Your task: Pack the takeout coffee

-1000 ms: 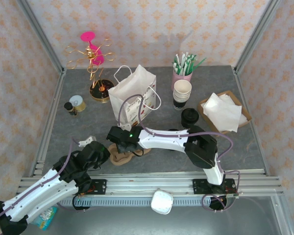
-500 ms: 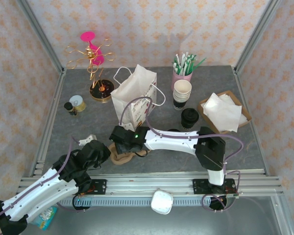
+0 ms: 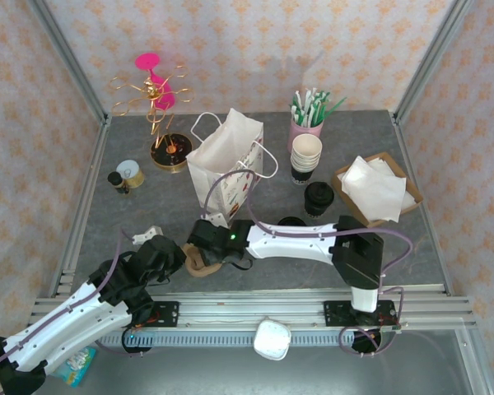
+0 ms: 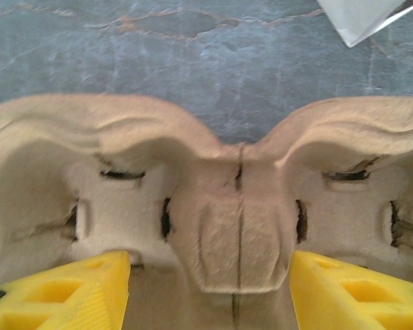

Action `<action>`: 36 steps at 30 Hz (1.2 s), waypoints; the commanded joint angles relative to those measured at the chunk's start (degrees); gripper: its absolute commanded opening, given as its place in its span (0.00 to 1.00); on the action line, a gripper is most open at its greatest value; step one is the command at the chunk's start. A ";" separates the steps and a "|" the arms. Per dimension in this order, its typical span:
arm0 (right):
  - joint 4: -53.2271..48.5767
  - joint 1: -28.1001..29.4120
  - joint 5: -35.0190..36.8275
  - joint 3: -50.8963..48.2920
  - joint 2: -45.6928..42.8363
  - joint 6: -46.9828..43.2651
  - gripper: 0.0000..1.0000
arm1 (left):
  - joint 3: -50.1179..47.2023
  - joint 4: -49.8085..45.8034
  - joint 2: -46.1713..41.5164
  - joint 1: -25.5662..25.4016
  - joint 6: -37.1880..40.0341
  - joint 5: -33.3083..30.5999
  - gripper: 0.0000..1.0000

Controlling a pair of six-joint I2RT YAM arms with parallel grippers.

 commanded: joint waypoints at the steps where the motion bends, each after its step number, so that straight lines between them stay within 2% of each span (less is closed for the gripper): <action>1: 4.68 0.29 -1.23 -3.02 -5.95 -5.82 0.62 | 1.66 0.95 -0.35 0.24 0.88 -1.62 0.00; 9: 17.58 0.57 -10.35 -11.83 -13.67 -26.91 0.66 | 2.07 1.66 -0.09 0.26 0.97 -1.93 0.00; 13: 26.57 0.55 -14.79 -18.16 -18.15 -41.58 0.64 | 2.22 1.91 -0.10 0.27 1.12 -2.12 0.00; 17: 31.31 0.56 -19.18 -21.27 -19.32 -51.49 0.60 | 2.88 1.84 0.24 0.26 1.29 -2.03 0.00; 23: 31.22 0.58 -27.44 -19.57 -14.33 -57.08 0.55 | 2.93 2.31 0.33 0.31 1.23 -1.95 0.00; 36: 33.19 0.49 -27.05 -17.19 -9.40 -60.43 0.34 | 3.01 2.30 0.50 0.25 1.31 -1.93 0.00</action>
